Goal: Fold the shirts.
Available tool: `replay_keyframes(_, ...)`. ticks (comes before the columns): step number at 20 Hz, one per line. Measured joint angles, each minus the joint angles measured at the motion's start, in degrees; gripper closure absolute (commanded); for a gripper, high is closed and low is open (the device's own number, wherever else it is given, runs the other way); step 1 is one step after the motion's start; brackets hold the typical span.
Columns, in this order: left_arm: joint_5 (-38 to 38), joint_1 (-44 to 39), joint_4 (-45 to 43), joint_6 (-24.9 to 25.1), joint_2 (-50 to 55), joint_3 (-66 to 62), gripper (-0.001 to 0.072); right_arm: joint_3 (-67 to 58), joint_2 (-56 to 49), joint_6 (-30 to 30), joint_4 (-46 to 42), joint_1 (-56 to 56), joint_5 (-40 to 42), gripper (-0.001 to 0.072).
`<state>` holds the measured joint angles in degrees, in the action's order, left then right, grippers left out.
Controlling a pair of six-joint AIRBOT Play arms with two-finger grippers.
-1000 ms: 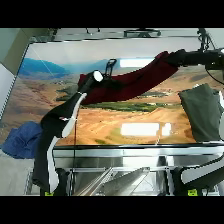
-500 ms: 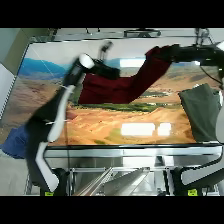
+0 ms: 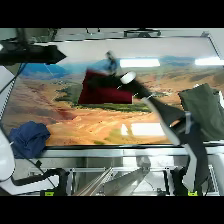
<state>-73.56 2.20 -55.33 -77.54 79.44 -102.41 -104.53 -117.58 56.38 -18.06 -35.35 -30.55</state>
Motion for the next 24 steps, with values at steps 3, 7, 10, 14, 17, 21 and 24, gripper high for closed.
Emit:
replay_keyframes(3, 0.0, 2.86, 0.02, 0.61, -3.93, 5.14, 0.0689, -0.09, -1.09, -3.06, -1.14, -4.02, 6.01, 0.0275)
replay_keyframes(7, 0.02, 4.7, 0.0, 1.31, -6.71, 10.45, 0.0689, -0.13, 4.31, 0.57, -9.62, 1.22, -0.68, 0.0275)
replay_keyframes(10, -0.35, 5.09, -0.11, 1.7, -7.52, 13.14, 0.0689, -0.15, 9.9, 12.24, -22.45, 9.64, -12.15, 0.027)
replay_keyframes(14, -0.85, 5.2, 0.0, 1.97, -7.93, 14.45, 0.0689, 0.48, 13.55, 25.03, -36.63, 21.35, -28.48, 0.0004)
replay_keyframes(17, -1.05, 5.2, 0.02, 2.25, -8.02, 14.73, 0.0688, 1.79, 12.2, 28.87, -38.29, 26.47, -34.27, 0.0005)
replay_keyframes(21, -1.07, 5.2, 0.02, 2.82, -8.04, 14.86, 0.0689, 2.45, 6.88, 28.06, -34.6, 28.44, -35.91, 0.0005)
replay_keyframes(24, -1.29, 5.2, 0.0, 3.04, -8.04, 14.86, 0.0689, 2.6, 2.54, 26.6, -30.38, 28.17, -34.38, 0.0007)
